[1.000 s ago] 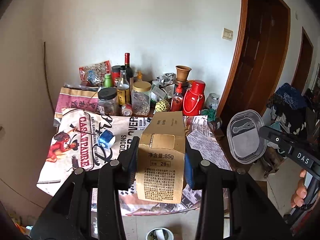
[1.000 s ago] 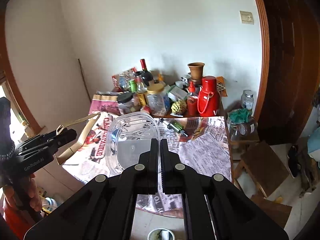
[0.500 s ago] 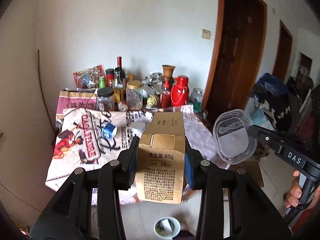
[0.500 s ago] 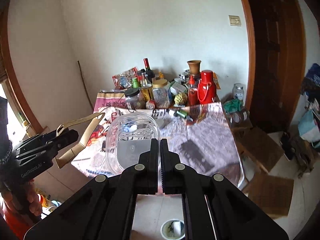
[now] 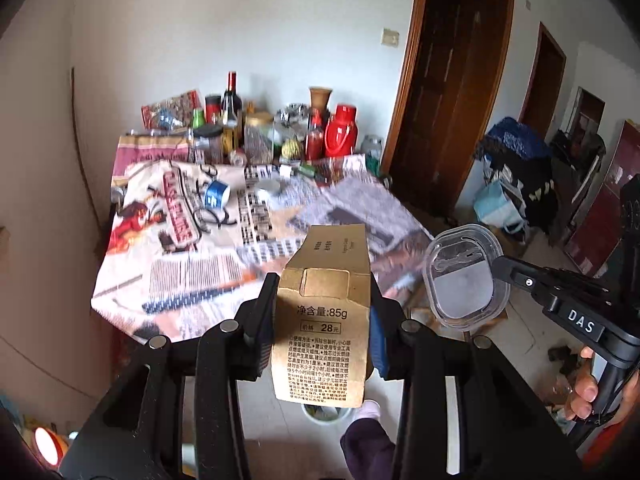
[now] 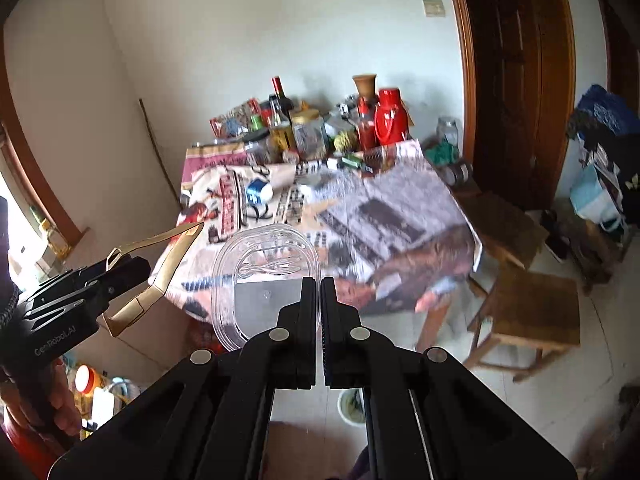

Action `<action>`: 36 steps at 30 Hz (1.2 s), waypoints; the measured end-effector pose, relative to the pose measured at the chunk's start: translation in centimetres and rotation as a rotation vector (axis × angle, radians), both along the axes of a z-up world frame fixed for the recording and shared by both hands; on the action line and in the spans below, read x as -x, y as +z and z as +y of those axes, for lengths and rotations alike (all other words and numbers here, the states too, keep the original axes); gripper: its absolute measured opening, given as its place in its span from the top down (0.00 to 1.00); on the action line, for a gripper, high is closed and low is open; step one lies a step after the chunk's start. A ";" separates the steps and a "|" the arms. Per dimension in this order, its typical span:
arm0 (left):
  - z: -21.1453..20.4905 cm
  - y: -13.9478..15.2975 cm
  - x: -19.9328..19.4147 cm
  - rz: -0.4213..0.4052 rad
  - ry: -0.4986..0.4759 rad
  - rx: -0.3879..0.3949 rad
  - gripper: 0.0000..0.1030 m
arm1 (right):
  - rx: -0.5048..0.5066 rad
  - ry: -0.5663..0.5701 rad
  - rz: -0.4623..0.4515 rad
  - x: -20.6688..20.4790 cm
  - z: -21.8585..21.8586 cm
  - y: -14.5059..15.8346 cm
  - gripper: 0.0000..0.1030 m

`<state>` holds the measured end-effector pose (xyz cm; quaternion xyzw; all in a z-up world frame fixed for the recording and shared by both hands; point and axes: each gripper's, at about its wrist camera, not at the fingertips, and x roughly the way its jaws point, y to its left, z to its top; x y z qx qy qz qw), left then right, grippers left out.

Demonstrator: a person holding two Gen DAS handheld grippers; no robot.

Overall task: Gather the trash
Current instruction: 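Carry the paper bag and clear container over the white bin with both grippers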

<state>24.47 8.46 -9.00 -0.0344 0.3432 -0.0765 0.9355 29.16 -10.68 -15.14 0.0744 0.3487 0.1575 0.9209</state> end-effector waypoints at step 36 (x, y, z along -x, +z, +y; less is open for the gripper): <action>-4.9 -38.6 -7.6 0.556 0.146 0.081 0.62 | 0.130 0.169 0.444 -9.8 -2.6 -34.9 0.98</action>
